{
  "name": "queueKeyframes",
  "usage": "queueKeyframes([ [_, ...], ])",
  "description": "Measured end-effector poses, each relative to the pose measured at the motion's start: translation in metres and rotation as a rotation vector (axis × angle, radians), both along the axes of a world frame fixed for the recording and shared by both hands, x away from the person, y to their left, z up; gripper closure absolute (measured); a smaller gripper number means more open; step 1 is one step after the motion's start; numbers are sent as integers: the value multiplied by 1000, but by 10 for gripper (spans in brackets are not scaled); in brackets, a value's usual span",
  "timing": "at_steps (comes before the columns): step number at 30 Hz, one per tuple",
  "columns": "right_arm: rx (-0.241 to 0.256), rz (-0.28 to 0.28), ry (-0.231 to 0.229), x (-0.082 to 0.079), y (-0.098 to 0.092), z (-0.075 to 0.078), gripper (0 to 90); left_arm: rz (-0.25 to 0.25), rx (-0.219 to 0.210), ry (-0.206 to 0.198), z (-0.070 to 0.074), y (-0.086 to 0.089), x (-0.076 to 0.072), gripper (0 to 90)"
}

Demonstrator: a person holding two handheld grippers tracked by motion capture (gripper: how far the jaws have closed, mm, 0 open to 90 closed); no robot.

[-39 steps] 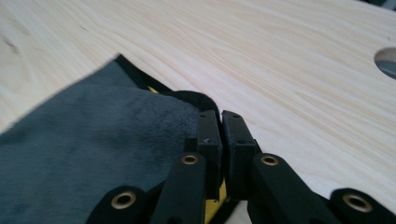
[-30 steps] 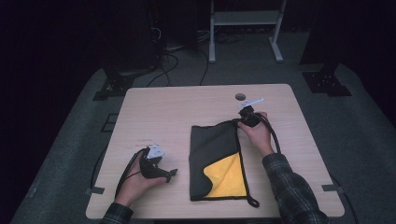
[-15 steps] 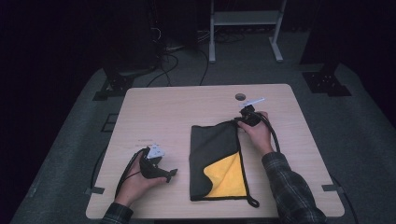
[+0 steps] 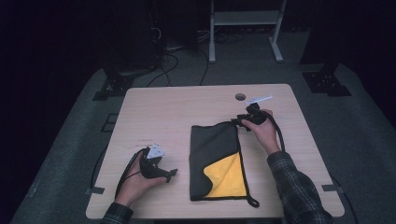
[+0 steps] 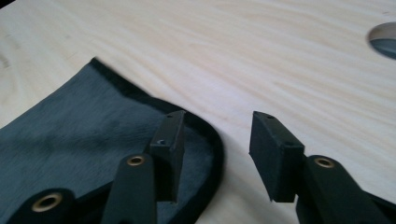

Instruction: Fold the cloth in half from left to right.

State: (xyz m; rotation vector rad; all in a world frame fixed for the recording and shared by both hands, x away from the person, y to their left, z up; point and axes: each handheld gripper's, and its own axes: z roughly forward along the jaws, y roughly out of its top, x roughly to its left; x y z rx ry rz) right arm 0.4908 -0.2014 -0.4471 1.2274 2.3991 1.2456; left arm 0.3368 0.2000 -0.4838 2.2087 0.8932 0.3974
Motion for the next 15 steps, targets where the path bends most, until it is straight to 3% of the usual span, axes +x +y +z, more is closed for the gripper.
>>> queueKeyframes([
  [9, -14, 58, -6, -12, 4, 7, 523, 0, 0, 0, 0, 0, 0, 0],
  [11, -11, 89, -35, -24, 9, 12, 536, 0, 0, 0, 0, 0, 0, 0],
  [15, -12, 126, -51, -37, 15, 15, 535, 0, 0, 0, 0, 0, 0, 0],
])
